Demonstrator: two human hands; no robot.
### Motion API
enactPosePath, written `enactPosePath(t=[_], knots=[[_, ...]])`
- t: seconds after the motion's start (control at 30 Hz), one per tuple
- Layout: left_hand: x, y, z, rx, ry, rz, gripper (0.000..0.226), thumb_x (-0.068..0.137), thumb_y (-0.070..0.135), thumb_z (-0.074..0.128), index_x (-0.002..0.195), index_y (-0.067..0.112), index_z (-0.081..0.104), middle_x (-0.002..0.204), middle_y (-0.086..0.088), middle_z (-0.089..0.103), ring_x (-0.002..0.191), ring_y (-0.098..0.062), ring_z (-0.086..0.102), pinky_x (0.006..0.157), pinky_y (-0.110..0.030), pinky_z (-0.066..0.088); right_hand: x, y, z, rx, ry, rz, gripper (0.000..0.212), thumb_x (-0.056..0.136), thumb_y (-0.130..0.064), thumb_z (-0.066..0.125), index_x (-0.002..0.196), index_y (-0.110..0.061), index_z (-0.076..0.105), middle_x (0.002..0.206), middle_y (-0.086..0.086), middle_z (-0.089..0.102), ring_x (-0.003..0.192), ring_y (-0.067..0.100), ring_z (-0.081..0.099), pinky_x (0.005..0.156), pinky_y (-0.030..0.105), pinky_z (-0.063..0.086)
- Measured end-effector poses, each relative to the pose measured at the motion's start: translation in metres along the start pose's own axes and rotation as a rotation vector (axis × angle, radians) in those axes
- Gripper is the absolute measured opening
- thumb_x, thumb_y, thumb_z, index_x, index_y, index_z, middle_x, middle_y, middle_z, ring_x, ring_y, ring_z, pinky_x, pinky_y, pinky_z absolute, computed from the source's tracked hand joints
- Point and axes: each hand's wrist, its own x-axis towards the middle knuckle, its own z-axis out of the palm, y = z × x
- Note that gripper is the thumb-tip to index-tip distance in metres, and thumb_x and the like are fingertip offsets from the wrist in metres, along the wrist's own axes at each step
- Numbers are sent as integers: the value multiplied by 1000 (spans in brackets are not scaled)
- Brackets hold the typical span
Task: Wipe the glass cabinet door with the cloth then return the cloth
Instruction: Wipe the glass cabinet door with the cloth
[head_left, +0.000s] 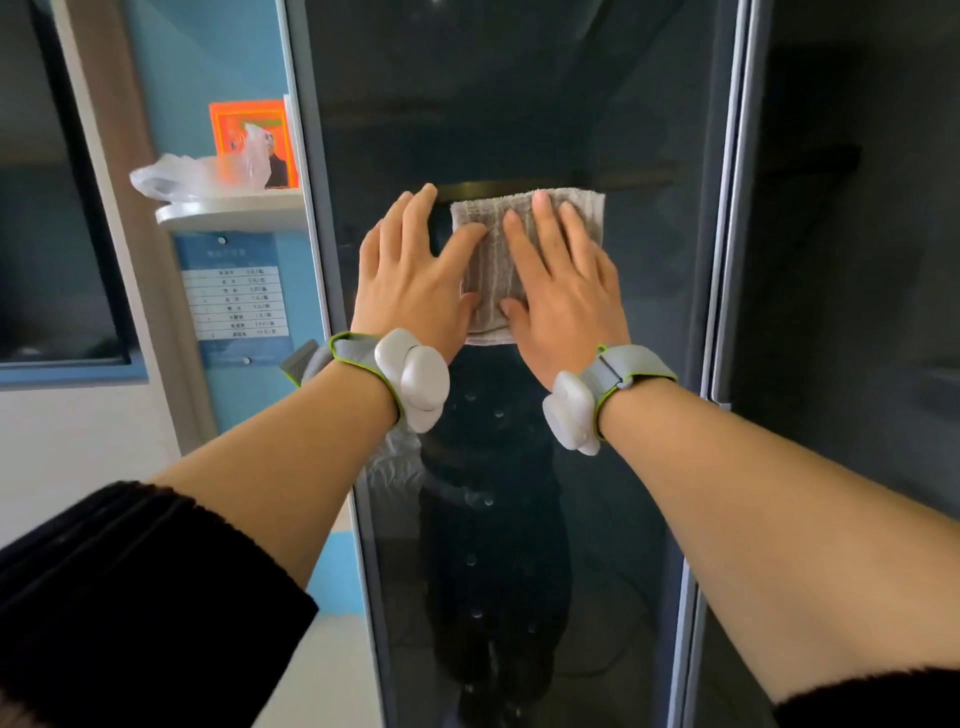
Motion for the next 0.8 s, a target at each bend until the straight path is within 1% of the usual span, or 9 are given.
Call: enactPosePath(t=[0.2,0.47,0.57,0.7,0.8], knots=[[9,-6,-4,-25,13,31,54,83,39,61,131,22,45,150,-17,29,140,-38,21,113,-51,18,9,-5,7,-29,32,54,68,92,-38,44,149,-18,13,158,11,9,145,30,4,115,45,7],[-10,-11,7,-57,-12,35,58,86,43,56,139,26,38,151,-17,26,141,-38,18,114,-51,15,-7,-11,18,-64,42,81,69,91,-44,40,149,-17,12,157,13,10,144,32,5,114,46,7],[-26,-13,15,-53,-29,62,60,87,43,55,141,25,35,153,-18,24,141,-38,18,113,-51,16,-21,-17,25,-69,36,97,70,91,-44,39,149,-17,9,158,14,8,144,32,3,114,46,5],[-50,-15,24,-65,-68,51,62,88,47,49,143,25,30,155,-15,19,143,-36,15,114,-50,15,-42,-25,35,-59,27,124,71,92,-44,37,149,-15,6,157,16,5,144,34,0,114,47,2],[-70,-18,29,-78,-58,46,63,88,47,50,143,24,31,155,-16,20,143,-37,15,113,-50,15,-58,-33,44,-32,49,140,73,90,-48,37,149,-14,9,157,17,5,144,35,0,114,48,3]])
